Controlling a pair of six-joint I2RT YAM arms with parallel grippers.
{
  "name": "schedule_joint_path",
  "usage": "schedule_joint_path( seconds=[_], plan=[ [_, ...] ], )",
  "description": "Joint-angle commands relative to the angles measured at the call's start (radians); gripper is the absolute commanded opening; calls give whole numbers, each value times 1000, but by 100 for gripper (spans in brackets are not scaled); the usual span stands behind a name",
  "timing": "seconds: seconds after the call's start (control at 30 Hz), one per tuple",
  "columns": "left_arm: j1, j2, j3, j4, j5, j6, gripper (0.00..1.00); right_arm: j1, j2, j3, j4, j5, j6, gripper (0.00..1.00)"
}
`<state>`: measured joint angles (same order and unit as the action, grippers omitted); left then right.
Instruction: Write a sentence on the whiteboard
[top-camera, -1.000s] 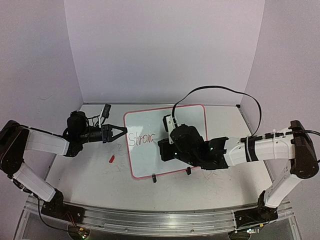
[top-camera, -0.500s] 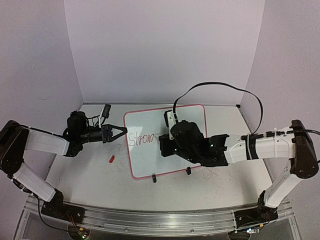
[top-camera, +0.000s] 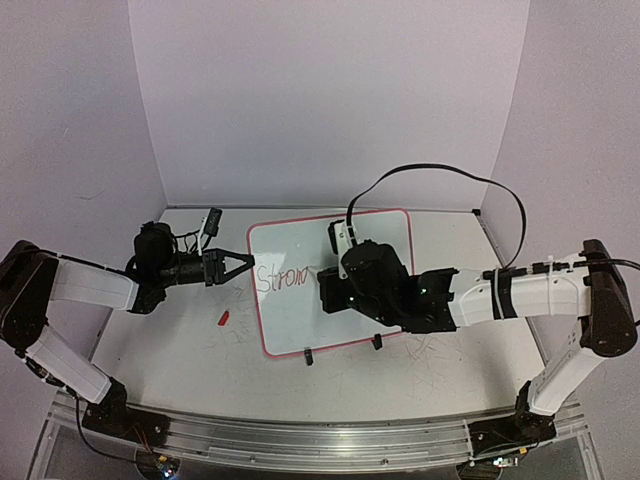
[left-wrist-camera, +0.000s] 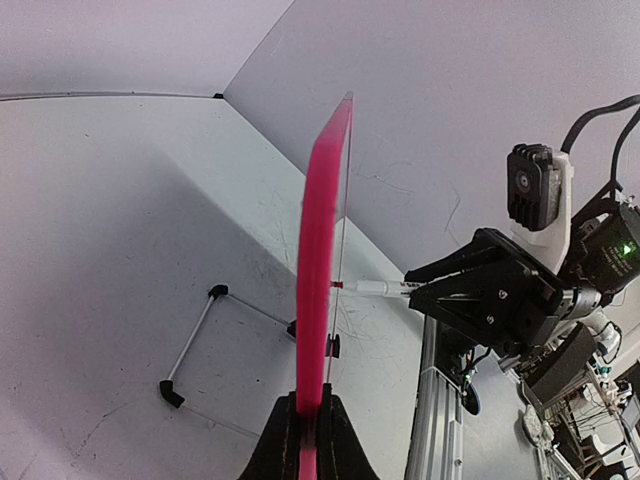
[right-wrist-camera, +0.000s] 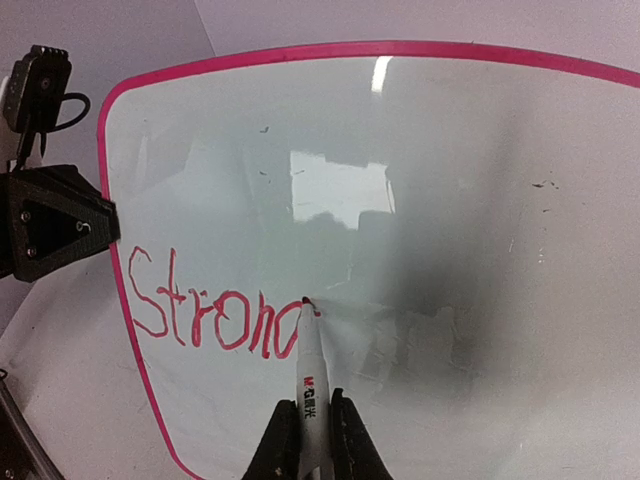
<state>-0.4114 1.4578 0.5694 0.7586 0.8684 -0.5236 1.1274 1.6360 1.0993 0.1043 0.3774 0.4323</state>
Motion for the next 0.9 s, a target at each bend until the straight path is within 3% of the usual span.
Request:
schedule_joint_path(
  seconds=[0.0,0.53,0.87],
  plan=[
    [-13,-15,40,8,41,6,0,0,-10,-27,-24,3,24,0],
    [-13,-13,44,8,43,5,0,40,5,-59,-59,-31,68,0],
    [-12,-17,43,8,43,4,0,57,65,13,-38,-40,51,0]
  ],
)
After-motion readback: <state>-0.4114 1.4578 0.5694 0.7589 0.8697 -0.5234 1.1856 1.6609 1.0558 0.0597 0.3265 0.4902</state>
